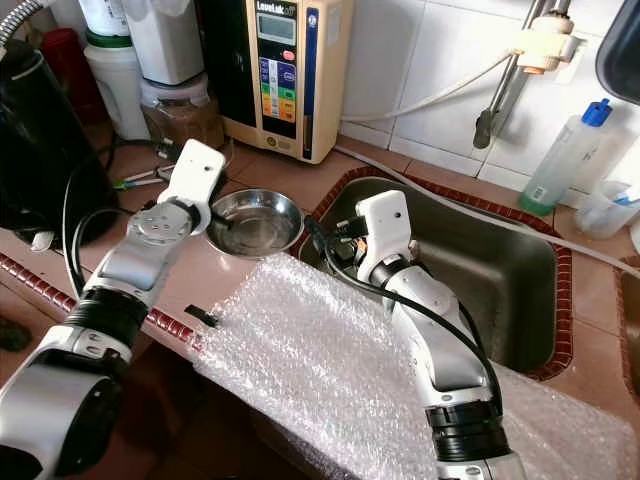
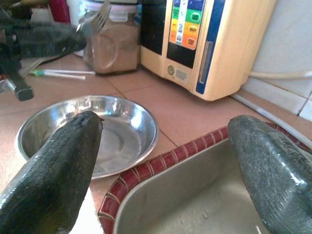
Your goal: Kitchen organization
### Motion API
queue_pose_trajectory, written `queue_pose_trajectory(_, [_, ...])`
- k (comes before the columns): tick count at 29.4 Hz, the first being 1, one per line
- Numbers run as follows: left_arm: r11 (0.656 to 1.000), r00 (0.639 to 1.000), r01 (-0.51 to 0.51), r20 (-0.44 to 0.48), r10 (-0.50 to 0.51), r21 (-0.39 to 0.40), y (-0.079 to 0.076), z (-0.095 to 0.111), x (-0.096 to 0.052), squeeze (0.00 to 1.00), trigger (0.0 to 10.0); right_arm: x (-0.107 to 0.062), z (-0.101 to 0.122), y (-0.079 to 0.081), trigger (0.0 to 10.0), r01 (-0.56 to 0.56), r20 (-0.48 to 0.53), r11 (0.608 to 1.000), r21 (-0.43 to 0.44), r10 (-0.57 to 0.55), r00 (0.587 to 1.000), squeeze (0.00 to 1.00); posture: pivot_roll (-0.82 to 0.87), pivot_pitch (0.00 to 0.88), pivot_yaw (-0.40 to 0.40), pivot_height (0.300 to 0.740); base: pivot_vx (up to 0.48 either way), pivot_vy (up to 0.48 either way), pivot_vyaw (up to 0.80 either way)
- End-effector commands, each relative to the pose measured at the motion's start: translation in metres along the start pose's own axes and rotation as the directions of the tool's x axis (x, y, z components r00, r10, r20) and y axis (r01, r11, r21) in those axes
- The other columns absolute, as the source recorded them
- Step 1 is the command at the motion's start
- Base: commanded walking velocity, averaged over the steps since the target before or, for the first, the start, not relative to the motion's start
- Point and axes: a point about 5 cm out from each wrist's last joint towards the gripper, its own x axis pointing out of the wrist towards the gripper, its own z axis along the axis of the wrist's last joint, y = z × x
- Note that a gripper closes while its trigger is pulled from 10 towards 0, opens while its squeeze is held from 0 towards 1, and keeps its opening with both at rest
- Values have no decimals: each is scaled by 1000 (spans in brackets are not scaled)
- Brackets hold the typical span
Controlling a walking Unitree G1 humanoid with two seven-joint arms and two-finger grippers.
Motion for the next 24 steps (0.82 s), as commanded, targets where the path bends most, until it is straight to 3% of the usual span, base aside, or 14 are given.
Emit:
queue_pose_trajectory(1, [1000,998,-7,62,8,-14,-5,6,-2,0,0,2,7,-6,10000,12,35,1000,20,-13,999,0,62,0,-13,740,0,0,0])
queue_pose_trajectory(4, [1000,997,9,82,-7,-28,-16,6,-3,0,0,2,13,-2,10000,-32,58,995,93,27,998,0,60,0,-14,740,0,0,0])
queue_pose_trajectory(9, [999,996,32,79,-29,-33,-24,2,-4,0,0,-3,11,2,10000,-108,29,993,53,107,994,0,57,0,-14,740,0,0,0])
queue_pose_trajectory(13, [999,995,29,101,-25,-40,-26,3,-5,0,0,-8,7,-5,10000,-87,9,995,52,86,996,0,52,0,-16,740,0,0,0])
queue_pose_trajectory(17, [996,980,54,196,-38,-76,-33,12,-7,0,0,-7,15,-12,10000,-30,72,995,97,23,997,0,44,0,-14,740,0,0,0])
queue_pose_trajectory(18, [979,949,138,303,-87,-153,-45,25,-12,0,0,-4,23,-16,10000,11,116,988,155,-30,993,0,44,0,-14,740,0,0,0])
queue_pose_trajectory(19, [972,938,161,332,-97,-171,-47,28,-13,0,0,-3,25,-17,10000,21,126,985,171,-43,991,0,44,0,-14,740,0,0,0])
queue_pose_trajectory(20, [948,929,204,355,-108,-244,-51,32,-15,0,0,-2,27,-18,10000,29,129,982,185,-54,990,0,41,0,-14,740,0,0,0])
queue_pose_trajectory(24, [790,898,356,416,-141,-499,-60,43,-18,0,0,1,28,-20,10000,46,132,971,234,-79,988,0,40,0,-15,740,0,0,0])
